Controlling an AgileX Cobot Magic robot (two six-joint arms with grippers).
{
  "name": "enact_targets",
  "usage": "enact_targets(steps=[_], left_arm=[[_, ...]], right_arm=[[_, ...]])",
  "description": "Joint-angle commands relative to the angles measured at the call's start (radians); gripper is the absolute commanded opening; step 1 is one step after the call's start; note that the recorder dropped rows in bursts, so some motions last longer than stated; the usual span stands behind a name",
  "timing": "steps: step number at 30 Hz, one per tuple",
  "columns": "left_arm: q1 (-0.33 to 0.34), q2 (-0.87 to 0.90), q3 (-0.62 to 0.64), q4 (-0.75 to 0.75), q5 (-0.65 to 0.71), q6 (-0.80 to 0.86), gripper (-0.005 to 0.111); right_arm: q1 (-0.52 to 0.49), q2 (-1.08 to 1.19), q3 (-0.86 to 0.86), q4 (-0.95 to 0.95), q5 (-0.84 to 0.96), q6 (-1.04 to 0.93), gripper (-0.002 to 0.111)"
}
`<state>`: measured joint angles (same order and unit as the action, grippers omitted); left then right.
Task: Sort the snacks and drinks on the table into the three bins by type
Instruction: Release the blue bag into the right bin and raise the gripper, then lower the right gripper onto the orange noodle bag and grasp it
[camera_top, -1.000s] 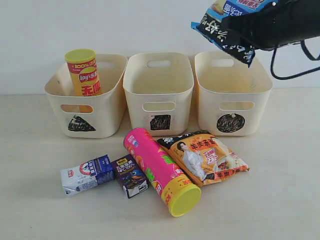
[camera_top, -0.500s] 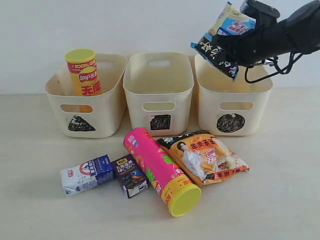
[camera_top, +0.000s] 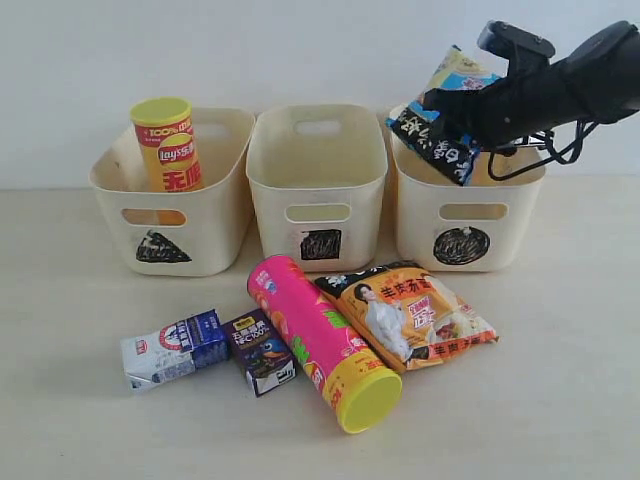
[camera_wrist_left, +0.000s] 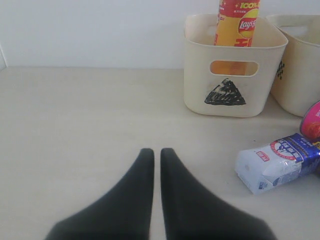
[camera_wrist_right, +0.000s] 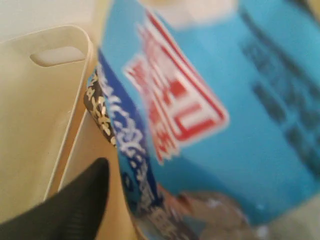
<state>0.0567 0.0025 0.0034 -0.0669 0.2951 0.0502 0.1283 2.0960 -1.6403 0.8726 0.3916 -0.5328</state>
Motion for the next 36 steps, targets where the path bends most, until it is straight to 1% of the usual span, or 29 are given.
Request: enact_targets(steps=[1, 6, 10, 17, 18, 20, 23, 24, 25, 28, 33, 36], left_arm=[[0.003, -0.003, -0.003, -0.003, -0.010, -0.004, 0.004], [0.003, -0.003, -0.003, -0.003, -0.010, -0.004, 0.004], [0.003, -0.003, -0.003, -0.003, -0.010, -0.004, 0.004], [0.003, -0.003, -0.003, -0.003, -0.010, -0.004, 0.004], [0.003, -0.003, -0.003, -0.003, -0.010, -0.004, 0.004], [0.003, -0.003, -0.003, -0.003, -0.010, -0.004, 0.004], [0.003, -0.003, -0.003, -0.003, -0.010, -0.004, 0.004], [0.003, -0.003, -0.003, -0.003, -0.010, -0.004, 0.004], [0.003, -0.003, -0.003, -0.003, -0.010, -0.004, 0.004], [0.003, -0.003, -0.003, -0.003, -0.010, -0.004, 0.004], [0.003, -0.003, -0.003, -0.003, -0.010, -0.004, 0.004], [0.003, -0.003, -0.003, -0.003, -0.010, -0.004, 0.004]], right_arm=[[-0.009, -0.005, -0.008, -0.025, 0.008, 0.001, 0.074], [-0.028, -0.026, -0.008, -0.045, 0.034, 0.001, 0.074], [-0.051, -0.062, -0.008, -0.109, 0.048, 0.009, 0.074], [-0.095, -0.127, -0.008, -0.156, 0.137, 0.053, 0.074], [-0.098, -0.138, -0.008, -0.162, 0.146, 0.053, 0.072], [-0.099, -0.166, -0.008, -0.173, 0.158, 0.051, 0.062], [-0.099, -0.213, -0.008, -0.210, 0.159, 0.028, 0.036], [-0.099, -0.244, -0.008, -0.223, 0.171, -0.035, 0.012], [-0.099, -0.257, -0.008, -0.234, 0.186, -0.060, -0.001], [-0.099, -0.291, -0.008, -0.266, 0.236, -0.192, 0.000], [-0.097, -0.324, -0.008, -0.405, 0.390, -0.196, 0.000], [-0.097, -0.344, -0.008, -0.453, 0.501, -0.205, 0.000]])
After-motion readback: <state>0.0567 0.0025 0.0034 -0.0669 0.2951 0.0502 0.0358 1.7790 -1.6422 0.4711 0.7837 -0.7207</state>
